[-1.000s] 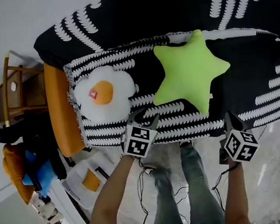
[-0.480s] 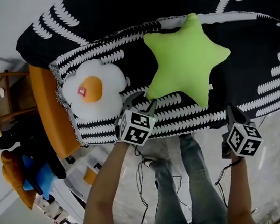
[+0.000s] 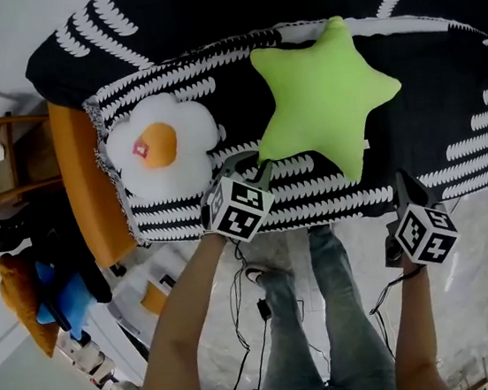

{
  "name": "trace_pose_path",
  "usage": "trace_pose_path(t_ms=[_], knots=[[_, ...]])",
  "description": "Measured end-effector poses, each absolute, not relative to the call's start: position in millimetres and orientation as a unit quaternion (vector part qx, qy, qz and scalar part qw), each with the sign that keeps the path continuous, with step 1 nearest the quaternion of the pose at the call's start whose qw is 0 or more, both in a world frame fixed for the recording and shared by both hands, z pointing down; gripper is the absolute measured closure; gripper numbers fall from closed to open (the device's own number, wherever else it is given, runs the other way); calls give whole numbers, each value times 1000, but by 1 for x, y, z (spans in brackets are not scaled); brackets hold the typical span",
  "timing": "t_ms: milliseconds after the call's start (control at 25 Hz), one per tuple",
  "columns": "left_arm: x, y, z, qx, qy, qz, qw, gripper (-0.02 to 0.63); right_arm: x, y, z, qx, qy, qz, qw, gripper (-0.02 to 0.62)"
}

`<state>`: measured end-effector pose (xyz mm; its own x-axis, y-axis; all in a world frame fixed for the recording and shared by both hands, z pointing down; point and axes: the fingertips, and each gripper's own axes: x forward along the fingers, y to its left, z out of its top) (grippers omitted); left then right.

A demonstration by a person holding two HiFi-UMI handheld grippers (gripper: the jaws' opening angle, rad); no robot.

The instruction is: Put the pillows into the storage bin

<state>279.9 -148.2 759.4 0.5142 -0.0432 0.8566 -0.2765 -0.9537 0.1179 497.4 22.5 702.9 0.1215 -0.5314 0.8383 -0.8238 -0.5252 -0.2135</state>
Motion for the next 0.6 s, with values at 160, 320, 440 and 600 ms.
trace_pose_path(t_ms=[160, 320, 440, 600], knots=[[289, -145, 747, 867, -95, 474, 123, 555, 499, 21, 691, 735, -467, 466, 153, 594], [295, -140, 737, 871, -113, 455, 150, 560, 500, 20, 679, 740, -469, 459, 148, 594], [300, -140, 728, 871, -124, 444, 170, 563, 500, 16, 667, 743, -472, 452, 142, 594], [313, -137, 710, 875, -123, 435, 172, 566, 502, 13, 648, 748, -476, 443, 135, 594]])
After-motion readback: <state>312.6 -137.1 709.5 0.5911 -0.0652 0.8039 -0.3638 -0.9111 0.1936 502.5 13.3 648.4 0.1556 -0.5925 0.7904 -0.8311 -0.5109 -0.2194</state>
